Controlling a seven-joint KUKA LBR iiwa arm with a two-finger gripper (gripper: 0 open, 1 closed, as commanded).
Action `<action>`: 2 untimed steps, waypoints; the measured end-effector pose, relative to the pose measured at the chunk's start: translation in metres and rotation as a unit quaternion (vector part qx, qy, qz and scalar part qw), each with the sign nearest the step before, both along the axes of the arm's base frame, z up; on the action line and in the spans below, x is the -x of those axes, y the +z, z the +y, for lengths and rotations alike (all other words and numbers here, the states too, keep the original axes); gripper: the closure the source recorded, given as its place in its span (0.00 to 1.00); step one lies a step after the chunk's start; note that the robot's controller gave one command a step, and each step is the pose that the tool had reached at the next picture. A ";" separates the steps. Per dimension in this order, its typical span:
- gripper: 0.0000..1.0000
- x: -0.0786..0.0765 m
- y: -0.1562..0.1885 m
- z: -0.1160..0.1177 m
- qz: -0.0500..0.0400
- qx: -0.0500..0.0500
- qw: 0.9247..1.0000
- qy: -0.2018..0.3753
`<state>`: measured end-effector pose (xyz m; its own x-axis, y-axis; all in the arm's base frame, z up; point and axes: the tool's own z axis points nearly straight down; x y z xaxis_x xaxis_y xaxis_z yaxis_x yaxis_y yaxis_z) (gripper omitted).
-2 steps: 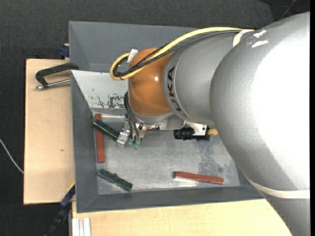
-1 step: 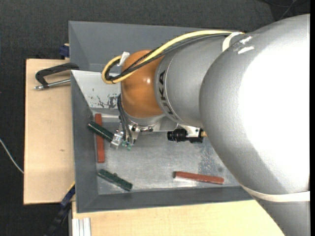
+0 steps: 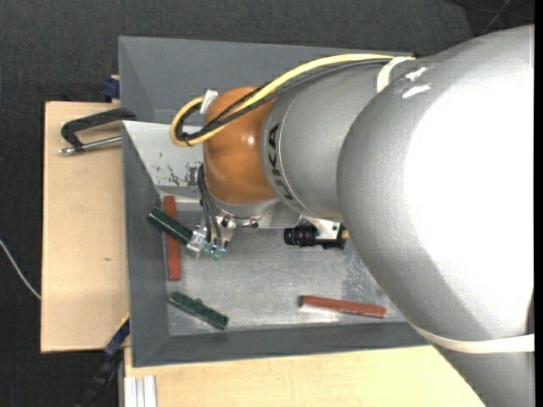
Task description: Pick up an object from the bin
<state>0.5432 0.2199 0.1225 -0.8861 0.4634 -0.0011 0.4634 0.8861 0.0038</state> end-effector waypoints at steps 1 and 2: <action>1.00 -0.013 0.002 -0.010 0.000 0.000 1.000 -0.018; 1.00 -0.016 0.002 -0.007 -0.001 0.001 1.000 -0.019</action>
Offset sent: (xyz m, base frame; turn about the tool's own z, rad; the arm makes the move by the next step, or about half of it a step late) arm 0.0144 0.0032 0.0010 0.0276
